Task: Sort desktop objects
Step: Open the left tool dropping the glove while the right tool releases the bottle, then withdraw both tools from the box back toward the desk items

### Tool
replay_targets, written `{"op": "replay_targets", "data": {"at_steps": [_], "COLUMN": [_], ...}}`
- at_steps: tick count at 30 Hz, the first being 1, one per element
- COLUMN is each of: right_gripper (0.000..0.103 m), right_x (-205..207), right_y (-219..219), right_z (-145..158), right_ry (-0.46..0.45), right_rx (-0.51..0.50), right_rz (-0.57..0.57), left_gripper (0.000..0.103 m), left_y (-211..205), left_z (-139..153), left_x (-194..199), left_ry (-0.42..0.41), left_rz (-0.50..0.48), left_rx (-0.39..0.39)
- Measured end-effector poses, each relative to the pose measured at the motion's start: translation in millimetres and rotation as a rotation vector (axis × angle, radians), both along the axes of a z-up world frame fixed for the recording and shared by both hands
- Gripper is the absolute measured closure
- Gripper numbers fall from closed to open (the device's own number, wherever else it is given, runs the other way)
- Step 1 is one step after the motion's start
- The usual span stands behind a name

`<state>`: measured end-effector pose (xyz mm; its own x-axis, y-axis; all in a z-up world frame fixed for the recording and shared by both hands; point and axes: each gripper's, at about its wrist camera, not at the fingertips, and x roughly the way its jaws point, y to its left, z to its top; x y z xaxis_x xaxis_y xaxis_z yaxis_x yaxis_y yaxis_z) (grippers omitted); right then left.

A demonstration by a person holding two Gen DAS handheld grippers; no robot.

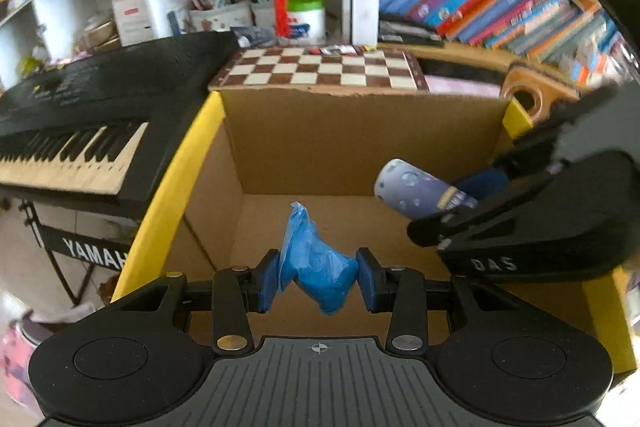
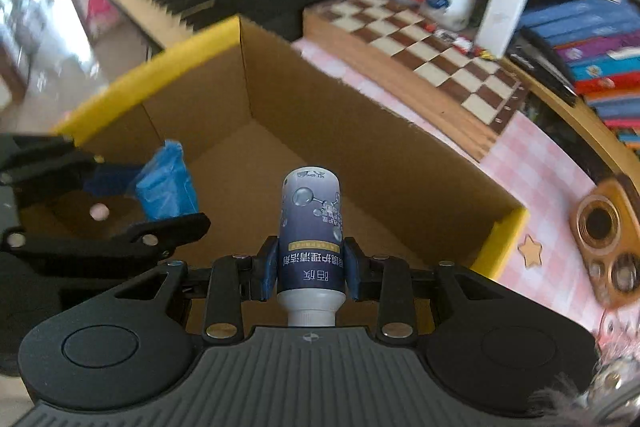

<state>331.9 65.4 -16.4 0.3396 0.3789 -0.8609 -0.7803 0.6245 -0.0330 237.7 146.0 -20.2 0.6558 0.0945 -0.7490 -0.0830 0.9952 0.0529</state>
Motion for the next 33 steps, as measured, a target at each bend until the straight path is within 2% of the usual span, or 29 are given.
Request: {"op": "replay_targets", "data": {"at_steps": [3,5,7,12,14,15,16,20,23,33], "right_gripper": [0.072,0.072,0.072,0.072,0.068,0.061,0.059,0.059,0.058,0.057], "right_x": [9.0,12.4,13.6,10.0,9.8,9.0,7.8,-2.4,-7.9,-51.1], "right_y": [8.0,11.8,13.5,15.6,14.2,12.7,11.9,2.0,-9.0,-63.5], "right_z": [-10.9,-17.9,-19.6,-21.6,-18.6,-16.7,-14.9,3.2,23.5,89.4], "right_ry": [0.005,0.013,0.043,0.035,0.022,0.009,-0.005,-0.073,-0.128,-0.263], "right_rx": [-0.075,-0.121,-0.134,-0.161,-0.142,-0.133,-0.128,-0.068,0.012,0.268], "right_rz": [0.046,0.070,0.090,0.111,0.094,0.087,0.081,0.059,0.024,-0.171], "left_gripper": [0.064,0.064,0.064,0.061,0.055,0.050,0.047,0.045,0.038,0.025], "left_y": [-2.1,-2.8,-3.6,-6.6,-6.8,-7.4,-8.3,-12.4,-15.7,-18.7], "left_z": [-2.0,-6.4,-7.7,-12.4,-10.8,-9.8,-8.3,4.7,19.0,62.2], "left_x": [7.6,12.7,14.4,12.7,10.9,9.2,6.8,-9.7,-20.8,-63.8], "left_ry": [0.030,0.079,0.108,0.133,0.115,0.101,0.081,-0.012,-0.080,-0.274], "left_rz": [-0.025,-0.033,-0.039,-0.051,-0.051,-0.048,-0.043,-0.033,-0.028,0.008], "left_rx": [0.019,0.039,0.043,0.046,0.043,0.045,0.051,0.046,0.062,0.081]}}
